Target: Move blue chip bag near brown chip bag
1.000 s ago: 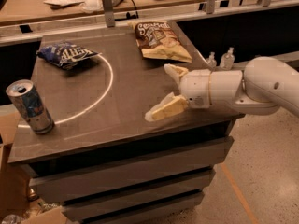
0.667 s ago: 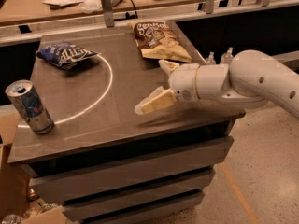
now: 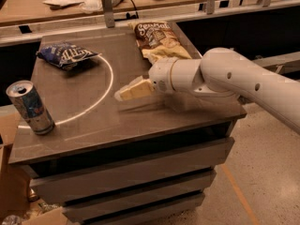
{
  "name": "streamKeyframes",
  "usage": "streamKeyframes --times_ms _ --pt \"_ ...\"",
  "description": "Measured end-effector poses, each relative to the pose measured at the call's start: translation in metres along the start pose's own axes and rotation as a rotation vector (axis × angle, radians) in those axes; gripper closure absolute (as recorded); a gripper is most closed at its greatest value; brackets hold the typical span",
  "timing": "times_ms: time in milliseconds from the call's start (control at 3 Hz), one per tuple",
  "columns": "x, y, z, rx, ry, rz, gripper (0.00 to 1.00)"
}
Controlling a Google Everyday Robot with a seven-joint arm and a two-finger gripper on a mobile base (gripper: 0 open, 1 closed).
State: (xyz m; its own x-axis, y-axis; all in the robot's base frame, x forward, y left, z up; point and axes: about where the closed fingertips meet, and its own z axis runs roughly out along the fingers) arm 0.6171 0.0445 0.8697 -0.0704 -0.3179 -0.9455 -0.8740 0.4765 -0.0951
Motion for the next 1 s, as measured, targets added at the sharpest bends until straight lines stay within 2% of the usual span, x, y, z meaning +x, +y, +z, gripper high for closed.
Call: streamKeyframes --times_ms 333,667,1000 --pt "-0.01 -0.008 0.03 0.022 -0.024 -0.005 0.0" --pt "-0.031 -0.006 0.069 0.015 -0.056 -0.038 0.0" --pt "-0.031 -0.006 0.069 0.015 -0.056 -0.038 0.0"
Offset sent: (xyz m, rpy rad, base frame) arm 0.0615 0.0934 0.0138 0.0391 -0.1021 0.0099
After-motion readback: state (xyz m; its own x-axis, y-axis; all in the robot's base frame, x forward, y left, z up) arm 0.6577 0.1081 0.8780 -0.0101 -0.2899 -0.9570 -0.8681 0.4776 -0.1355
